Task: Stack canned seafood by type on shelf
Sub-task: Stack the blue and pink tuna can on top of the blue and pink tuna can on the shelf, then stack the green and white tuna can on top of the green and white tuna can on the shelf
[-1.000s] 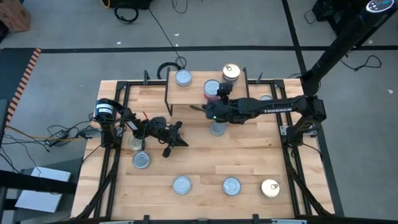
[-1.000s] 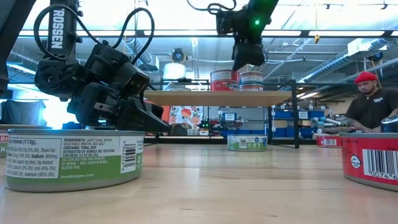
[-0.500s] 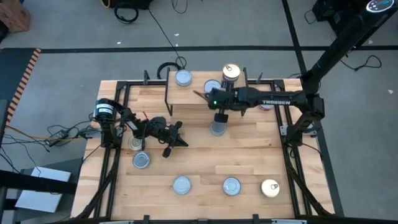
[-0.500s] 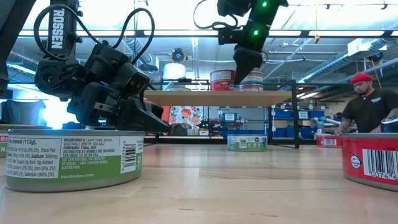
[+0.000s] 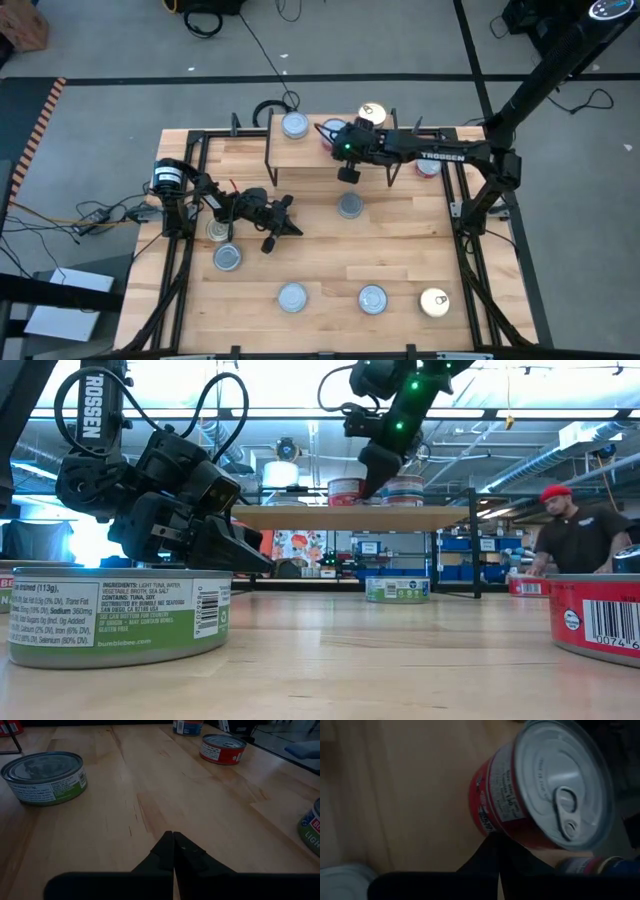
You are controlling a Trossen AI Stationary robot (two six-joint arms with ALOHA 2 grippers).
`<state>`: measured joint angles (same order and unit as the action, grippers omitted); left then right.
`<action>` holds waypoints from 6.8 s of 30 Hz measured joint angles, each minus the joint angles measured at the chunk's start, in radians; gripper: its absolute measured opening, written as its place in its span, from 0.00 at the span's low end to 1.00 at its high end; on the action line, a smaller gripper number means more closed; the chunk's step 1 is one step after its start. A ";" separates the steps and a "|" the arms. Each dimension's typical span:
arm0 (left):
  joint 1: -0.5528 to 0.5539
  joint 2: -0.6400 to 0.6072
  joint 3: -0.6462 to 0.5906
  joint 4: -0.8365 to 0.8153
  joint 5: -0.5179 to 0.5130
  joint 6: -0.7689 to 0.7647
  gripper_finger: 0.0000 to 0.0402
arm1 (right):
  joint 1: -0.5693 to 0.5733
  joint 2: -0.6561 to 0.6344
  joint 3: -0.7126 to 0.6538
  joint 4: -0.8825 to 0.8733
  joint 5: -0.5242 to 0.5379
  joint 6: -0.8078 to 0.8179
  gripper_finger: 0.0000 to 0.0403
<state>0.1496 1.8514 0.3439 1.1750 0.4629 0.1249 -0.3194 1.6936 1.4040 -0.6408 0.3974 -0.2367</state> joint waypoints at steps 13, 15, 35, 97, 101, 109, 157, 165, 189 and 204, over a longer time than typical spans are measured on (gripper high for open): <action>0.000 0.000 0.000 0.000 0.000 0.002 0.01 | 0.047 -0.025 0.000 -0.001 -0.156 0.018 0.01; 0.000 0.000 0.000 0.001 0.000 0.002 0.01 | 0.043 -0.007 0.000 0.008 -0.152 0.017 0.01; 0.000 0.000 0.000 0.001 -0.003 0.002 0.01 | -0.043 0.038 0.000 0.186 -0.149 -0.035 0.01; -0.159 -0.168 0.135 -0.500 0.183 -0.168 0.01 | 0.462 -0.052 -0.421 0.484 -0.096 0.339 0.01; -0.220 -0.186 0.193 -0.698 0.183 -0.236 0.03 | 0.474 -0.052 -0.421 0.483 -0.076 0.341 0.01; -0.316 -0.187 0.304 -0.936 0.048 -0.271 0.21 | 0.475 -0.052 -0.421 0.483 -0.073 0.340 0.01; -0.294 -0.168 0.325 -0.970 0.042 -0.428 0.01 | 0.484 -0.051 -0.420 0.489 -0.074 0.339 0.02; -0.278 -0.174 0.325 -0.974 0.022 -0.390 0.00 | 0.484 -0.051 -0.420 0.489 -0.074 0.339 0.02; -0.278 -0.174 0.325 -0.986 -0.052 -0.289 0.00 | 0.484 -0.051 -0.420 0.489 -0.077 0.365 0.02; -0.278 -0.174 0.325 -0.984 -0.071 -0.260 0.00 | 0.484 -0.051 -0.420 0.490 -0.077 0.387 0.02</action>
<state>-0.1287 1.6779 0.6693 0.1910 0.3920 -0.1349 0.1646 1.6424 0.9836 -0.1507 0.3202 0.1507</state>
